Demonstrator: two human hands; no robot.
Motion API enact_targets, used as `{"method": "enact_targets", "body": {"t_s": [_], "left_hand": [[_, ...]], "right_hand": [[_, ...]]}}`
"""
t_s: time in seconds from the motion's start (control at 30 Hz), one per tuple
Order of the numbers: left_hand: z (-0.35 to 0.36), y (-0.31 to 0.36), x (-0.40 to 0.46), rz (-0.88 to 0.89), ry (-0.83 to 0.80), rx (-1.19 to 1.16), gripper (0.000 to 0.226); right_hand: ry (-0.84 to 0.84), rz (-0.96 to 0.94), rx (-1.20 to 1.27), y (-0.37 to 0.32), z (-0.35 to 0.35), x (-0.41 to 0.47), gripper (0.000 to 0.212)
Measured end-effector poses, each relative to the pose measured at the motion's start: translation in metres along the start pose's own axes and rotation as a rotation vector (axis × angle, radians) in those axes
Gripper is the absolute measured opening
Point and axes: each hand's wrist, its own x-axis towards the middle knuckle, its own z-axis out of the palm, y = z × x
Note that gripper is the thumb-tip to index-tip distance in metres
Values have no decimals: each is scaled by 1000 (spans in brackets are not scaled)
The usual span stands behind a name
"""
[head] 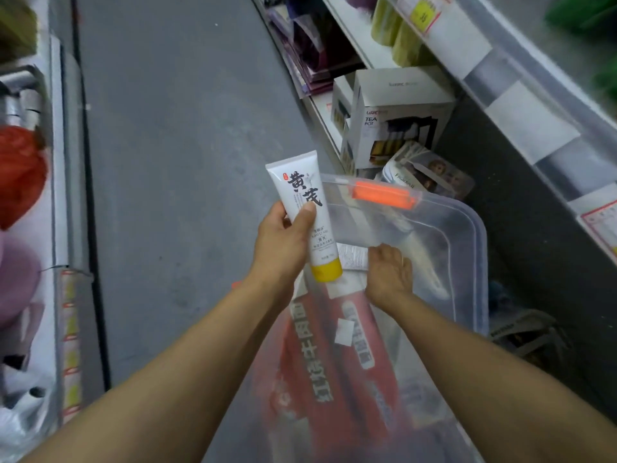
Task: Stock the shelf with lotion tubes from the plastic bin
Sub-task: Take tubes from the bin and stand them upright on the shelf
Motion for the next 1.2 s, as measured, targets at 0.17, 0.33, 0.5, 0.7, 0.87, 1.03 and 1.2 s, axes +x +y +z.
{"method": "enact_targets", "body": {"t_s": [0.17, 0.33, 0.5, 0.7, 0.87, 1.03, 1.2], "left_hand": [[-5, -2, 3, 4, 4, 21, 22], [-7, 4, -3, -3, 31, 39, 22], [-9, 23, -18, -54, 83, 19, 22], [-8, 68, -50, -86, 114, 32, 28], [-4, 114, -81, -123, 77, -35, 24], [0, 157, -111, -55, -39, 11, 31], [0, 201, -137, 64, -125, 15, 39]], "right_hand": [[4, 57, -16, -8, 15, 4, 48], [-99, 94, 196, -10, 5, -7, 43], [-208, 243, 854, -14, -43, -34, 40], [-243, 179, 1395, -10, -119, -81, 21], [-198, 37, 1617, -7, -191, -112, 20], [-141, -158, 1633, 2, -271, -143, 26], [33, -249, 1560, 7, -329, -172, 27]]}}
